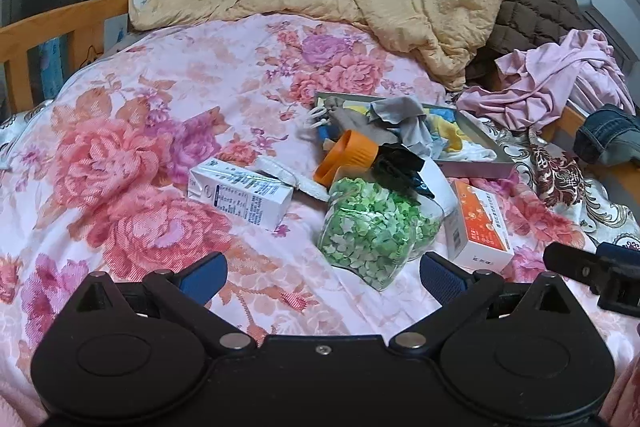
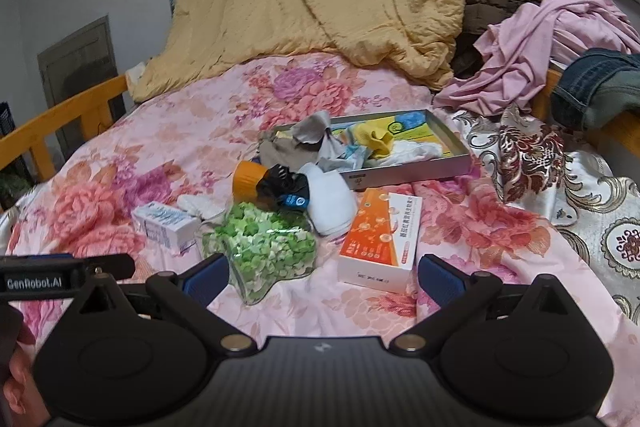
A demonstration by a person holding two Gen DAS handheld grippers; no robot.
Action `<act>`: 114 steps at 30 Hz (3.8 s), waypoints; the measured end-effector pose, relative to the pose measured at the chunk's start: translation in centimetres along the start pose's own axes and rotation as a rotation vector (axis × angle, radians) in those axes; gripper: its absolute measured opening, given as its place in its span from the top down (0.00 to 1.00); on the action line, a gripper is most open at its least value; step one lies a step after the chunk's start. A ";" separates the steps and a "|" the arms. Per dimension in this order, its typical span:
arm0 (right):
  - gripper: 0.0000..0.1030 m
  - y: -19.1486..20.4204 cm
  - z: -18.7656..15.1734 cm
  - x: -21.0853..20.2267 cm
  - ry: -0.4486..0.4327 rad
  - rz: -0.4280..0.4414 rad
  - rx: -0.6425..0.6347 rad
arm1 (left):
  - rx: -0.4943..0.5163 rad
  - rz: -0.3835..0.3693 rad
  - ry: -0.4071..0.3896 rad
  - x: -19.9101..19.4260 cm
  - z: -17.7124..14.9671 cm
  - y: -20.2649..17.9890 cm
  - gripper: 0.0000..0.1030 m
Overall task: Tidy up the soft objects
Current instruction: 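Move both open grippers back from the tray toward the green-star jar, then grasp the white foam strip with the left gripper while the right grasps the orange silicone piece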
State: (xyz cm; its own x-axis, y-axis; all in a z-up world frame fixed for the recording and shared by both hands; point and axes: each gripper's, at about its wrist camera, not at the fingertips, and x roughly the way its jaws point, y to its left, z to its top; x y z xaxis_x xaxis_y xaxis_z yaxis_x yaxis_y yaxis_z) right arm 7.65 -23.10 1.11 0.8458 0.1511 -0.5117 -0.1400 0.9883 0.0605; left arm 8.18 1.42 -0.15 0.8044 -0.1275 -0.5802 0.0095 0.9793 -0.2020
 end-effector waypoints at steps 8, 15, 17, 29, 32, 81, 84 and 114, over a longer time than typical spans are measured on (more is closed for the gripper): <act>0.00 0.6 -0.2 0.2 0.011 0.013 -0.027 | -0.013 0.014 0.006 0.1 0.0 0.2 0.01; 0.00 0.9 -0.3 0.4 0.016 0.026 -0.035 | -0.027 0.027 0.009 0.2 0.1 0.2 0.01; 0.00 1.0 -0.2 0.5 0.016 0.031 -0.036 | -0.035 0.033 0.011 0.2 0.1 0.3 0.01; 0.00 2.2 0.6 1.8 0.055 0.102 -0.082 | -0.056 0.043 0.005 0.2 1.5 1.0 0.01; 0.00 2.6 1.2 2.3 0.044 0.108 -0.134 | -0.050 0.037 0.016 0.9 2.3 1.3 0.01; 0.12 10.3 9.9 19.6 0.015 0.110 -0.644 | -0.014 -0.270 0.071 19.0 12.2 8.2 0.01; 0.12 10.8 11.0 20.2 0.030 0.130 -0.683 | -0.078 -0.310 0.056 19.2 12.6 9.3 0.01; 0.53 10.4 9.9 25.7 0.239 0.265 -0.684 | -0.022 -0.427 0.193 23.2 9.8 10.7 0.27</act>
State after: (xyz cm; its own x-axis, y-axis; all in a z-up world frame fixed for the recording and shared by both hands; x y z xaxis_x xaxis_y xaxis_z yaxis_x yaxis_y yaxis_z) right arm 32.99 -8.76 -2.92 0.6165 0.2956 -0.7298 -0.6750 0.6755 -0.2966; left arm 32.72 10.46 -8.06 0.6061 -0.5470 -0.5774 0.3011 0.8297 -0.4700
